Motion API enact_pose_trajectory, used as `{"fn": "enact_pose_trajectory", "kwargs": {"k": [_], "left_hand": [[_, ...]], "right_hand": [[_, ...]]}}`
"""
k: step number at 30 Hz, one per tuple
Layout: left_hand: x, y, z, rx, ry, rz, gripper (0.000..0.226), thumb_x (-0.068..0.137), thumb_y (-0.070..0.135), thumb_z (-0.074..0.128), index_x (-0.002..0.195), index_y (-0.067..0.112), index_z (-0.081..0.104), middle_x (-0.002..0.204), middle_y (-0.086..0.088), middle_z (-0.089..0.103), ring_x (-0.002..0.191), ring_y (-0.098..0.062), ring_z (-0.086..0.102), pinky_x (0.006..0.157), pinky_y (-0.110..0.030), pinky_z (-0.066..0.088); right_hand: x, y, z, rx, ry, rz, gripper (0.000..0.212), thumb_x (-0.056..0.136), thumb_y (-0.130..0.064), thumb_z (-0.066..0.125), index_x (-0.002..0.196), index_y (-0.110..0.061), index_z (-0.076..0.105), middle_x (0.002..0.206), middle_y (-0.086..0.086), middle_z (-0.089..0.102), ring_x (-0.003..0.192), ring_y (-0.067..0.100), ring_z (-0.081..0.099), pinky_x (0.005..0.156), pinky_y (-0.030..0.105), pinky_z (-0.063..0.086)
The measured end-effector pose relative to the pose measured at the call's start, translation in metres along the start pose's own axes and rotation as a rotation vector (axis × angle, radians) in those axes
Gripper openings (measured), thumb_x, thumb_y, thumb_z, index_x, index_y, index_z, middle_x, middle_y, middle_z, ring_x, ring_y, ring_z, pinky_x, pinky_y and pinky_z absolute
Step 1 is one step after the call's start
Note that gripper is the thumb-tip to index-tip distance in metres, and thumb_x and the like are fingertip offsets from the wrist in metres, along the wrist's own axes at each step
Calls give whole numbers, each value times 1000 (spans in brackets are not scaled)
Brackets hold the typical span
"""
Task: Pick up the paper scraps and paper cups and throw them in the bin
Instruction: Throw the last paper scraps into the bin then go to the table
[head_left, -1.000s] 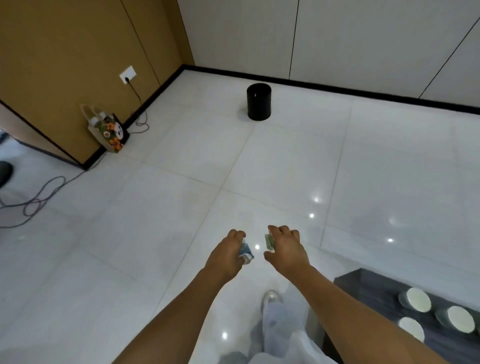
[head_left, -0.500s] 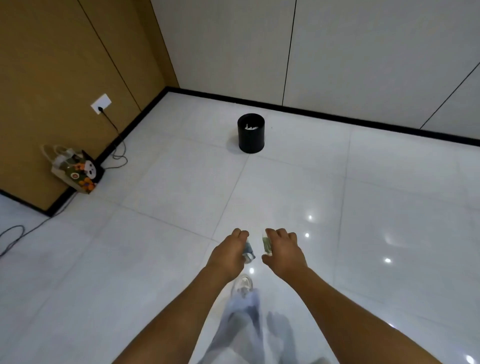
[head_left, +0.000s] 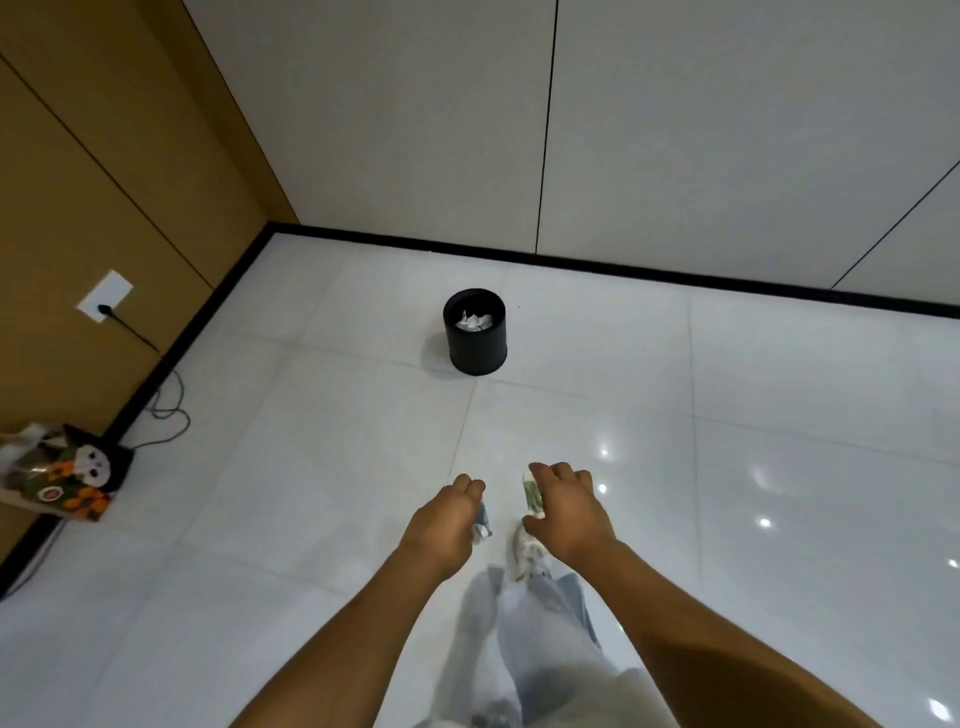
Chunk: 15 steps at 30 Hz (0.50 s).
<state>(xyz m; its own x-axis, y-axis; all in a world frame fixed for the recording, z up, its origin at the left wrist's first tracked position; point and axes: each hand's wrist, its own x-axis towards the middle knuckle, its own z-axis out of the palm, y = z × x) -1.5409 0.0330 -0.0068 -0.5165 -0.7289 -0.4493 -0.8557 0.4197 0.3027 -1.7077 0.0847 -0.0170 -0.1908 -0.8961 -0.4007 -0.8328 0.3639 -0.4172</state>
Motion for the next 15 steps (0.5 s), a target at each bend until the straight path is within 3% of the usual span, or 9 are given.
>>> {"fn": "enact_pose_trajectory", "kwargs": {"k": [11, 15], "left_hand": [[214, -29, -114, 29, 36, -48, 60, 83, 4, 65, 135, 18, 39, 132, -3, 46, 113, -22, 52, 95, -28, 45], [275, -56, -148, -7, 50, -22, 48, 87, 10, 61, 131, 16, 44, 132, -3, 49, 115, -20, 52, 95, -24, 42]], "right_hand": [[233, -22, -98, -6, -26, 0, 65, 82, -28, 66, 140, -23, 37, 134, 2, 44, 121, 25, 36, 83, 33, 44], [308, -37, -119, 4, -54, 11, 53, 79, -25, 65, 127, -24, 45, 125, 2, 48, 116, 25, 38, 76, 34, 46]]}}
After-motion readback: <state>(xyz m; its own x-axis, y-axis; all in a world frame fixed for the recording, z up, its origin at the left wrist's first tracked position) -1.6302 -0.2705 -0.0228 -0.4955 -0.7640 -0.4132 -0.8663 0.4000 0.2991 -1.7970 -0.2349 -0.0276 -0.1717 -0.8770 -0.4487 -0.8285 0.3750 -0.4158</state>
